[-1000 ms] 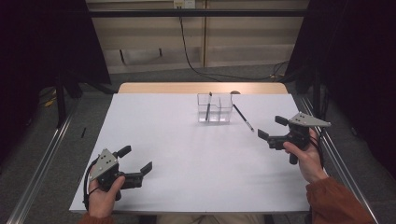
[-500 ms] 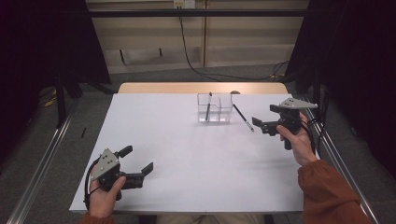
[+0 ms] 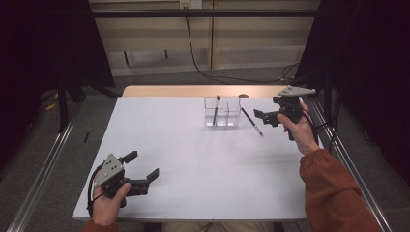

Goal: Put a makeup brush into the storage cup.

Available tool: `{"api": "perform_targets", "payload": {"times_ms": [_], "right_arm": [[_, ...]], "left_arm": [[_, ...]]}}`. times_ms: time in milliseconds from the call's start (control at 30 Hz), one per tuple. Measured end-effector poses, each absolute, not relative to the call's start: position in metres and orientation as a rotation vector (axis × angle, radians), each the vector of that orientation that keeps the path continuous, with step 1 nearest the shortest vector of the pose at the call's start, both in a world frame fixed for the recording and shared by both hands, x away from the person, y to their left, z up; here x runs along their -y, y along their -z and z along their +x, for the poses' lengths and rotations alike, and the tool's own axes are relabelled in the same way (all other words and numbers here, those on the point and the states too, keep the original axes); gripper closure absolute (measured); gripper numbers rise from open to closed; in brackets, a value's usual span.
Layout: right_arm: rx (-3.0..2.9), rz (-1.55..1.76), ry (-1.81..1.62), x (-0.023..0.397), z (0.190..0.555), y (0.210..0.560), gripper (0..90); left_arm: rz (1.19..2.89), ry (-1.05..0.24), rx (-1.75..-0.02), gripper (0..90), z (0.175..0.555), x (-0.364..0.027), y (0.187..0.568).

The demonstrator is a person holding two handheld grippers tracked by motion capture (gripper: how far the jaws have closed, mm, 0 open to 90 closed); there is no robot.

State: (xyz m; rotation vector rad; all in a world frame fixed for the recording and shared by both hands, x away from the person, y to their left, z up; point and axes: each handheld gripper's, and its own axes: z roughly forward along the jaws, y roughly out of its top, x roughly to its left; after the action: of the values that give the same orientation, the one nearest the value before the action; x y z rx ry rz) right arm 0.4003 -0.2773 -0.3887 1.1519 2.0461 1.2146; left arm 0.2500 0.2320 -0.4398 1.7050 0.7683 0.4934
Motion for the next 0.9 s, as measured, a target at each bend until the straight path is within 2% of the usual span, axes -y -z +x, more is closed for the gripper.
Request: {"api": "perform_targets", "payload": {"times_ms": [500, 667, 800, 900], "right_arm": [[-2.178, 1.192, -1.027, 0.268, 0.435, 0.38, 3.4], [-2.225, 1.23, -0.911, 0.269, 0.445, 0.38, 5.3], [-2.286, 1.248, -0.851, 0.266, 0.452, 0.384, 11.3], [-2.324, 1.266, -0.781, 0.265, 0.457, 0.386, 10.9]], "left_arm": [[1.709, -0.493, -0.758, 2.5, 0.25, -0.231, 0.439], [1.71, -0.492, -0.764, 2.5, 0.251, -0.231, 0.44], [1.709, -0.494, -0.767, 2.5, 0.251, -0.232, 0.44], [1.709, -0.495, -0.764, 2.5, 0.251, -0.233, 0.439]]}}
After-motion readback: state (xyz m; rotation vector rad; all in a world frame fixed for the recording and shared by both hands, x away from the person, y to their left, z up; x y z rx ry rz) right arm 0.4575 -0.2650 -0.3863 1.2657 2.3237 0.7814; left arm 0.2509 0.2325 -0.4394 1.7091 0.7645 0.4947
